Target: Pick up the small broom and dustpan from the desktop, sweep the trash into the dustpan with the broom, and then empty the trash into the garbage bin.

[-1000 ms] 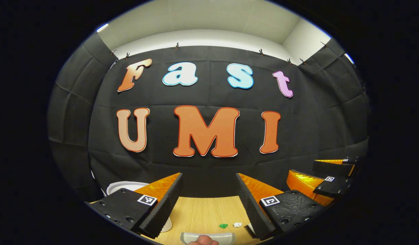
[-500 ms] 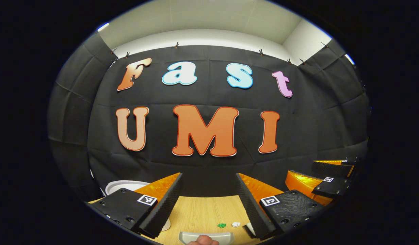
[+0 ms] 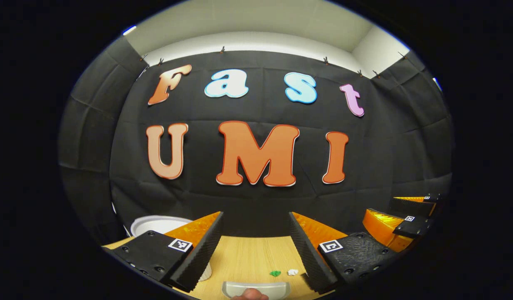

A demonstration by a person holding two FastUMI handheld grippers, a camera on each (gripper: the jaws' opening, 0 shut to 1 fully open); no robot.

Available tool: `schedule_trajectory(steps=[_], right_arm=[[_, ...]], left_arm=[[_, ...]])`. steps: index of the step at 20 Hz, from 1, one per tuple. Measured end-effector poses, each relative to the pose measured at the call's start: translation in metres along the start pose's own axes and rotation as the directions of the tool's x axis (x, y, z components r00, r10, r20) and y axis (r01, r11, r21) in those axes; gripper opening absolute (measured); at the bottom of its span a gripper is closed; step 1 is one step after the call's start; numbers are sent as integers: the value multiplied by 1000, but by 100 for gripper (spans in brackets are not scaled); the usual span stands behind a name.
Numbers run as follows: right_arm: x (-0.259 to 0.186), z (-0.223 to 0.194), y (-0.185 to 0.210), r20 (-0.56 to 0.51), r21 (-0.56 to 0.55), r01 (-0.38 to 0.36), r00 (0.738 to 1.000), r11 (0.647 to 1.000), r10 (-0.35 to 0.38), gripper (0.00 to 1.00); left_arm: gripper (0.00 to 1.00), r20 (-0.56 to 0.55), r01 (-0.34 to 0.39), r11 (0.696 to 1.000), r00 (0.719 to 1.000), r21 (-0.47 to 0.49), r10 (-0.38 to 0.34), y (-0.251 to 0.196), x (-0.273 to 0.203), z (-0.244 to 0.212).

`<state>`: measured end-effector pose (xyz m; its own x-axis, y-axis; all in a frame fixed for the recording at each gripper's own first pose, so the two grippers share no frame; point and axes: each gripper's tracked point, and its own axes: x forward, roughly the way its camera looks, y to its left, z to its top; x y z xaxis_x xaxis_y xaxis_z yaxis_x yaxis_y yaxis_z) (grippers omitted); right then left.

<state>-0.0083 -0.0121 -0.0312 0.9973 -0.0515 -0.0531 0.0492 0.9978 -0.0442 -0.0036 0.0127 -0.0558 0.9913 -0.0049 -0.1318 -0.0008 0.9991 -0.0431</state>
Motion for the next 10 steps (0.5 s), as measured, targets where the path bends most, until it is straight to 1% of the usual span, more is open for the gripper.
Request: schedule_trajectory(steps=[2, 3, 4, 5, 7, 9, 10], right_arm=[[1, -22, 1, -49, -7, -8, 999, 1000, 7, 94], [3, -35, 3, -85, 5, -22, 996, 1000, 22, 94], [3, -47, 6, -128, 37, -43, 991, 998, 47, 94], [4, -61, 9, -169, 70, -59, 983, 996, 71, 94], [6, -96, 7, -276, 89, -65, 957, 994, 87, 94], [4, -131, 1, -371, 97, -60, 924, 993, 92, 94], [4, -149, -1, -435, 102, -53, 896, 993, 92, 94]], left_arm=[[95, -67, -8, 1000, 998, -20, 7, 5, 1, -23], [95, -104, -8, 1000, 995, -28, 5, 6, 2, -35], [94, -148, -3, 999, 989, -39, -3, 6, 3, -50], [95, -193, 6, 998, 981, -55, -17, 3, 3, -63], [95, -298, 2, 997, 954, -71, -23, -1, -2, -96], [95, -401, -16, 998, 916, -61, -10, -3, -4, -129], [95, -457, -24, 999, 890, -44, 1, -3, -9, -145]])
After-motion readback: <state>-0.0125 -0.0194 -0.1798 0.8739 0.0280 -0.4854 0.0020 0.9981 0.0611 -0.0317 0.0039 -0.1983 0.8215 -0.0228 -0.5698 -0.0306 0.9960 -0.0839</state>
